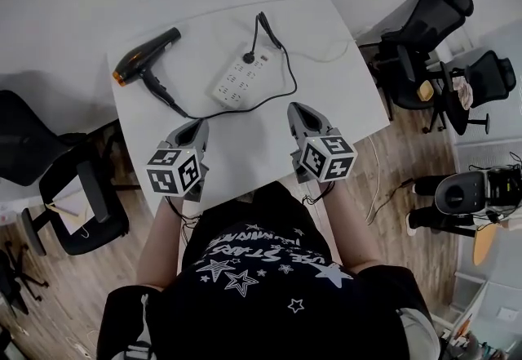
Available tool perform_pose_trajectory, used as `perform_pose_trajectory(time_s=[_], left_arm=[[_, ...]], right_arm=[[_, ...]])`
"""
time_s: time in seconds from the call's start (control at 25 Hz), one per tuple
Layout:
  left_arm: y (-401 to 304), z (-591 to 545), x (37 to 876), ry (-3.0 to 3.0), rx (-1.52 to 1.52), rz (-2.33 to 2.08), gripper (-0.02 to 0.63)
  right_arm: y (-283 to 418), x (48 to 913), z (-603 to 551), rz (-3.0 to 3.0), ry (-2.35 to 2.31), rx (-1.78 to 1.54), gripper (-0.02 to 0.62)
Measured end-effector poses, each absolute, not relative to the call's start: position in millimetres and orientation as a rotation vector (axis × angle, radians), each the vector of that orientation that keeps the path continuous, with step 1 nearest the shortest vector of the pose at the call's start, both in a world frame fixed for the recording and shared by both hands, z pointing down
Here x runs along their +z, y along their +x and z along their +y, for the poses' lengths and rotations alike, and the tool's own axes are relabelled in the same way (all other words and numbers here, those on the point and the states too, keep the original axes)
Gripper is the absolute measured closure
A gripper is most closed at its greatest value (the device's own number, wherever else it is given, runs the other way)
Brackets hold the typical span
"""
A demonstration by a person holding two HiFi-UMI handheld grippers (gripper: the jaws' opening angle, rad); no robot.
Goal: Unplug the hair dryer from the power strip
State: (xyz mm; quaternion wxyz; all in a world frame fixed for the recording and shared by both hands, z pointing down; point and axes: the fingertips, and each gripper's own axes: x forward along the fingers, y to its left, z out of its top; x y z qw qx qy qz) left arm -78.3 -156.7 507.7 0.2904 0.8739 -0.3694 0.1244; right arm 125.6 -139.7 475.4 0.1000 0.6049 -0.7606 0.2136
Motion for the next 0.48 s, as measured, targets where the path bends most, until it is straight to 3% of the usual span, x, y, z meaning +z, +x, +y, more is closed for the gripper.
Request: perform_pose_trajectory(time_s=[0.48], left_arm=[[-74.3,-171.0,495.5,2.325,0.36,-1.163,0.598]], right_arm=[[110.9,481.4,-201.2,-2.357,1.538,0.56,0.586]])
